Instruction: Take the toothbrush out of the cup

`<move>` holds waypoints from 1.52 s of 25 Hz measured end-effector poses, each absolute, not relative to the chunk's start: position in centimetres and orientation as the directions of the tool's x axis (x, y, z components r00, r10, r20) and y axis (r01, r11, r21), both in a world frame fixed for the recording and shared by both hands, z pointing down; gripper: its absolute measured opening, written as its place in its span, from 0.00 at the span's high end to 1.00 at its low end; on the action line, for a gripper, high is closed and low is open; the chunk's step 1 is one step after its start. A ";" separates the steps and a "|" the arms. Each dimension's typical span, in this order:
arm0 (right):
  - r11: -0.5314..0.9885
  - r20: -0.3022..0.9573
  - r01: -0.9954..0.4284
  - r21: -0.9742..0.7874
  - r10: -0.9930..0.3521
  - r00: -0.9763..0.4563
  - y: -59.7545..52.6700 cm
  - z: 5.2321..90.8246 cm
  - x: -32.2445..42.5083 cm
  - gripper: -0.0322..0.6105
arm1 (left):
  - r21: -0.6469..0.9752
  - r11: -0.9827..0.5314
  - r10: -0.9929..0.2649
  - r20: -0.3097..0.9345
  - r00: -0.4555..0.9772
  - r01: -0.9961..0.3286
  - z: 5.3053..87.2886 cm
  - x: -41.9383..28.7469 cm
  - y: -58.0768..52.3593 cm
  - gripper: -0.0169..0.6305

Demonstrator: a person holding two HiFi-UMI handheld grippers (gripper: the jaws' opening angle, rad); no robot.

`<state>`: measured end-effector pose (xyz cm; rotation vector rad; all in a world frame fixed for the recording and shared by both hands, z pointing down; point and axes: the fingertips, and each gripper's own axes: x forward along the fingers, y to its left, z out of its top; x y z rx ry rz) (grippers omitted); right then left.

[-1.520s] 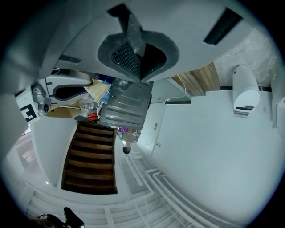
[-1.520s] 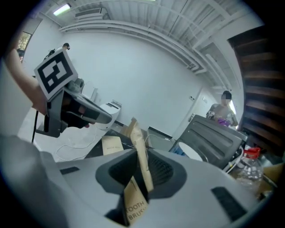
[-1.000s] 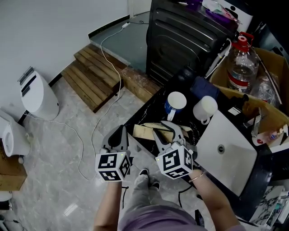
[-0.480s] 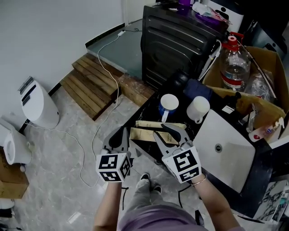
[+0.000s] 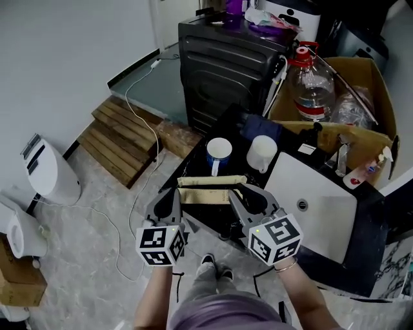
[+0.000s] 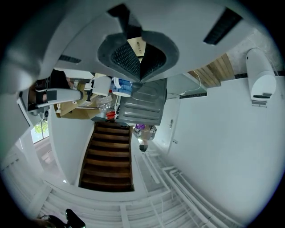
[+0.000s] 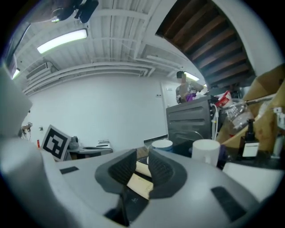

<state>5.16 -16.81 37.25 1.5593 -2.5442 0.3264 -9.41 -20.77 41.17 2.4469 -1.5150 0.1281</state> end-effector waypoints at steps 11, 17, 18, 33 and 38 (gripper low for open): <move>0.231 0.199 -0.961 -0.152 -0.945 -0.259 -12.5 37.1 13.2 0.93 | 0.163 -0.521 -0.815 0.196 0.545 -0.838 40.4 -4.3 -18.7 0.97; 0.163 0.198 -0.972 -0.171 -0.960 -0.196 -10.6 37.3 16.2 0.95 | 0.145 -0.556 -0.797 0.188 0.574 -0.819 39.7 -2.4 -17.6 0.97; 0.156 0.197 -0.972 -0.176 -0.962 -0.190 -10.3 37.4 16.6 0.95 | 0.143 -0.559 -0.795 0.188 0.577 -0.817 39.6 -2.2 -17.5 0.97; 0.081 0.173 -0.980 -0.180 -0.979 -0.112 -8.3 37.5 20.0 0.95 | 0.124 -0.595 -0.772 0.188 0.608 -0.794 39.2 0.6 -16.3 0.97; 0.075 0.171 -0.991 -0.114 -0.981 -0.094 -8.3 37.6 20.4 0.95 | 0.117 -0.604 -0.765 0.191 0.615 -0.788 39.3 1.2 -16.1 0.97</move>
